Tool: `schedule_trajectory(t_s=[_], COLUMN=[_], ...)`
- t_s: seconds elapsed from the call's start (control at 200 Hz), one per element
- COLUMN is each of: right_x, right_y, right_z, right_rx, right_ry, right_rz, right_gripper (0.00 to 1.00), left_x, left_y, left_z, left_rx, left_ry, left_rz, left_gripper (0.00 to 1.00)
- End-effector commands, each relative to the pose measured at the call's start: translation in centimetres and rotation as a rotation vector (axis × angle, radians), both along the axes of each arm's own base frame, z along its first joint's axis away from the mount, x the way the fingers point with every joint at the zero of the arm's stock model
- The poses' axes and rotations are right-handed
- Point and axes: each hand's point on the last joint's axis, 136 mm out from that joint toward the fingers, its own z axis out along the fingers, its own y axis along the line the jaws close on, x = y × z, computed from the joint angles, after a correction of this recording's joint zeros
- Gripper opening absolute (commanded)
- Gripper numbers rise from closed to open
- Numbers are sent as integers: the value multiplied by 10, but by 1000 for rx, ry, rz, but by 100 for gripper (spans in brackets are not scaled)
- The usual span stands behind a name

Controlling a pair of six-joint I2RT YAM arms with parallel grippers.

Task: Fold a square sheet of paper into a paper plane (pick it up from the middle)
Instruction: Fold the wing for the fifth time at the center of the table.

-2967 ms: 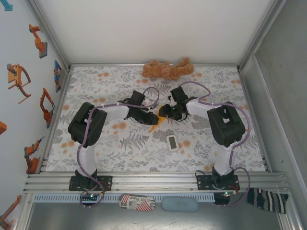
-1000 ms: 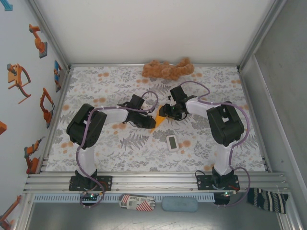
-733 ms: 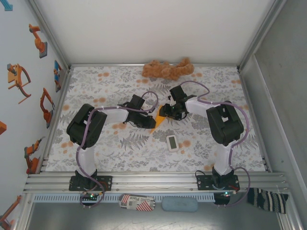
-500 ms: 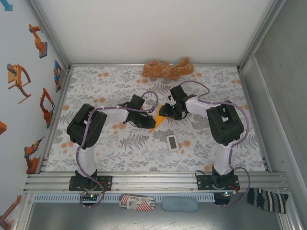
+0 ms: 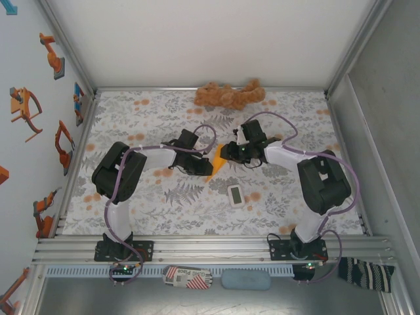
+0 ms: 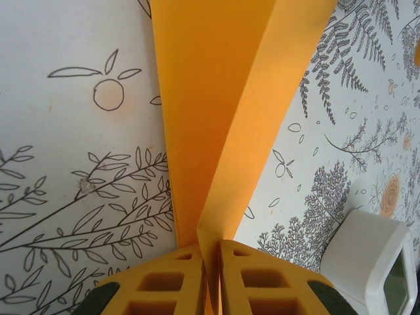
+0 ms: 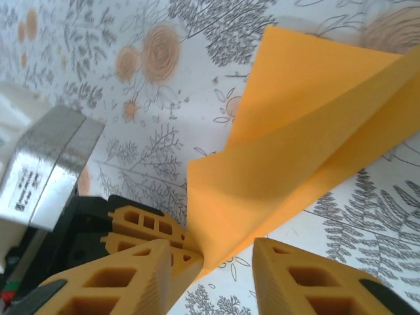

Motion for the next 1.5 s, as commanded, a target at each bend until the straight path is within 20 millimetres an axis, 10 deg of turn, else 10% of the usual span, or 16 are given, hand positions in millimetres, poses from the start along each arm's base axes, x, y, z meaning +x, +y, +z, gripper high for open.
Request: schedule_trajectory(t_s=[0.0, 1.497], right_x=[-3, -2], right_y=[16, 22], right_z=[-3, -62], right_rx=[44, -103], right_ry=[2, 125], right_rz=[50, 55], right_gripper=[26, 12], left_x=[-14, -16], left_y=[14, 15], left_z=[-28, -31], left_rx=[103, 97], left_ry=[78, 94], left_rz=[17, 11], left_gripper=[15, 15])
